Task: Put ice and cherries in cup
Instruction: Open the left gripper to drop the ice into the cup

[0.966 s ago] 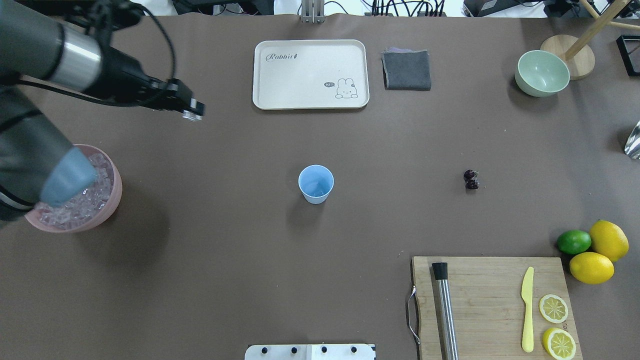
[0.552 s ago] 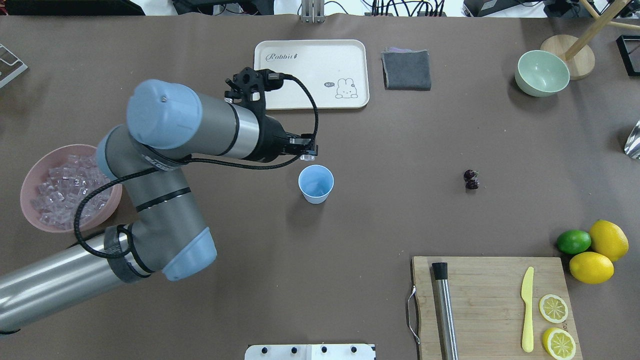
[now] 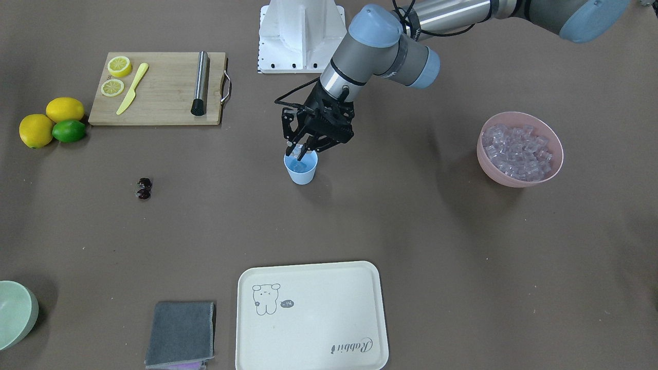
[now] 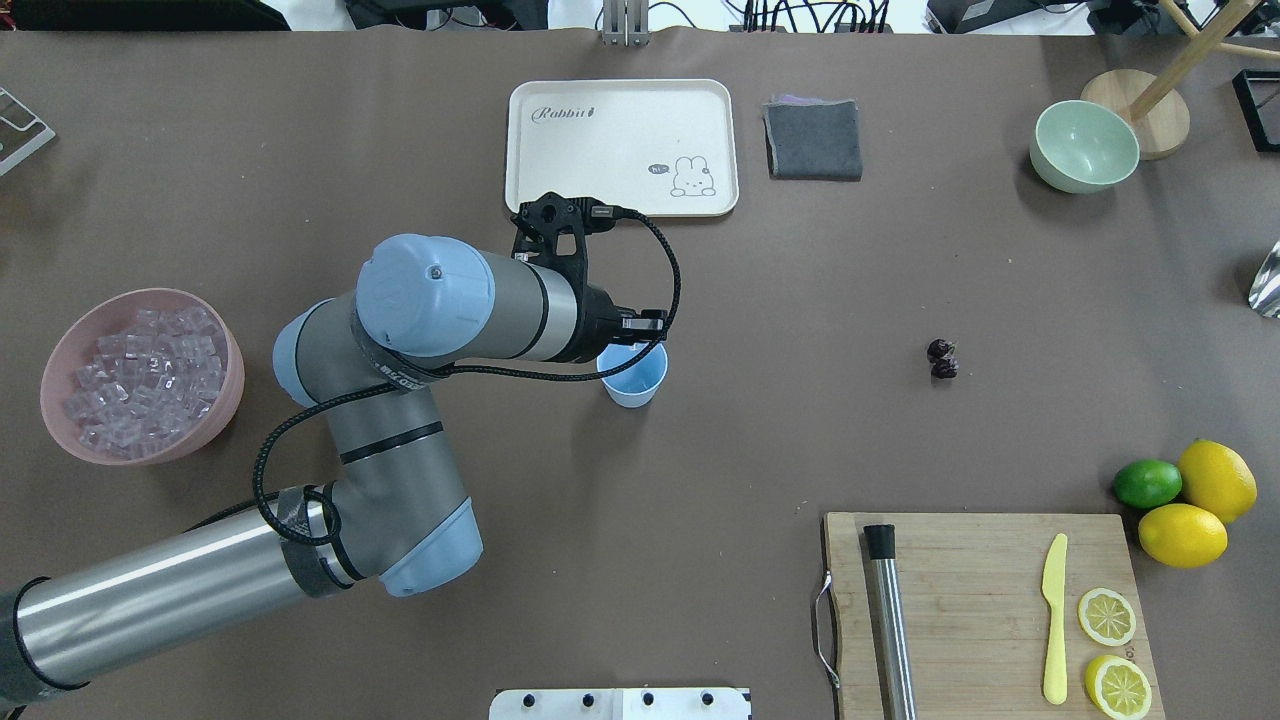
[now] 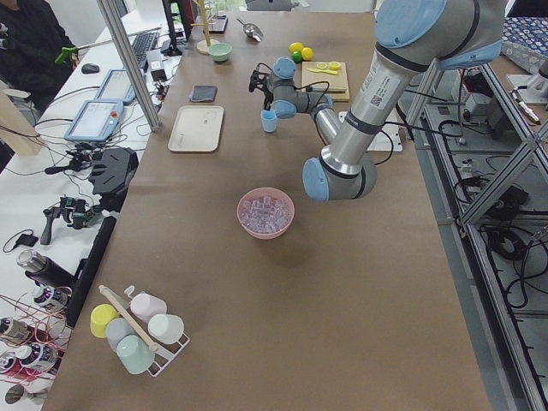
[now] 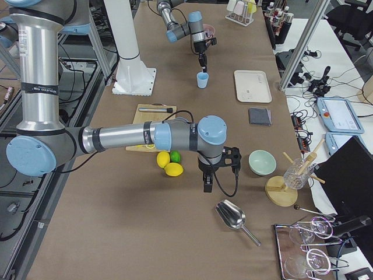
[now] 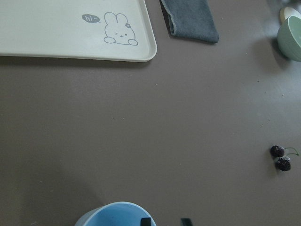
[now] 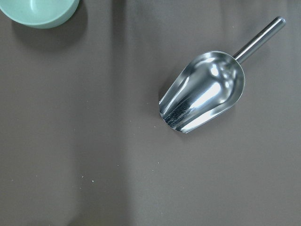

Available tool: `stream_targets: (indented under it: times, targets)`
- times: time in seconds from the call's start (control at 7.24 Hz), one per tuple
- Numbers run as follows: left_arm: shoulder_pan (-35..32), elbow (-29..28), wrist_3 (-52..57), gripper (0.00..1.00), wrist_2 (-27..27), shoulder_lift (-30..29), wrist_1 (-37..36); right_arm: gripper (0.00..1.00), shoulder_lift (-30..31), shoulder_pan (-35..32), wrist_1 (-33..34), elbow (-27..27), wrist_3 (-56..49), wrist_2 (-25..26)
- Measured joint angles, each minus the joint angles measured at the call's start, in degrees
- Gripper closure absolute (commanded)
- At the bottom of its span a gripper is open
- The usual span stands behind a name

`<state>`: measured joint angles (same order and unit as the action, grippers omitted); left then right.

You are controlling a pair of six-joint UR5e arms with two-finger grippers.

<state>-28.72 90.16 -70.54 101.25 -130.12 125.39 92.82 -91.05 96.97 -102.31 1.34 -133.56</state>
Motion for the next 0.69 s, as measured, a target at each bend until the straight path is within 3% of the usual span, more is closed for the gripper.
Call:
stream_targets:
  times: [0.14,0.28,0.69]
  targets:
    - [0.02,-0.26,0.08,0.44,0.03,0.14,-0.05,0.0,-0.1,0.0,-0.02,-0.04,0.28,-0.02]
    - [0.01,-0.26,0.12,0.06,0.11,0.34,-0.15,0.0,-0.36,0.0,-0.03,-0.05,0.42,-0.03]
    - [-0.18,-0.02,-0.01,0.03,0.0,0.75,-0.41,0.0,-1.1,0.0,-0.03,0.0,0.5,-0.03]
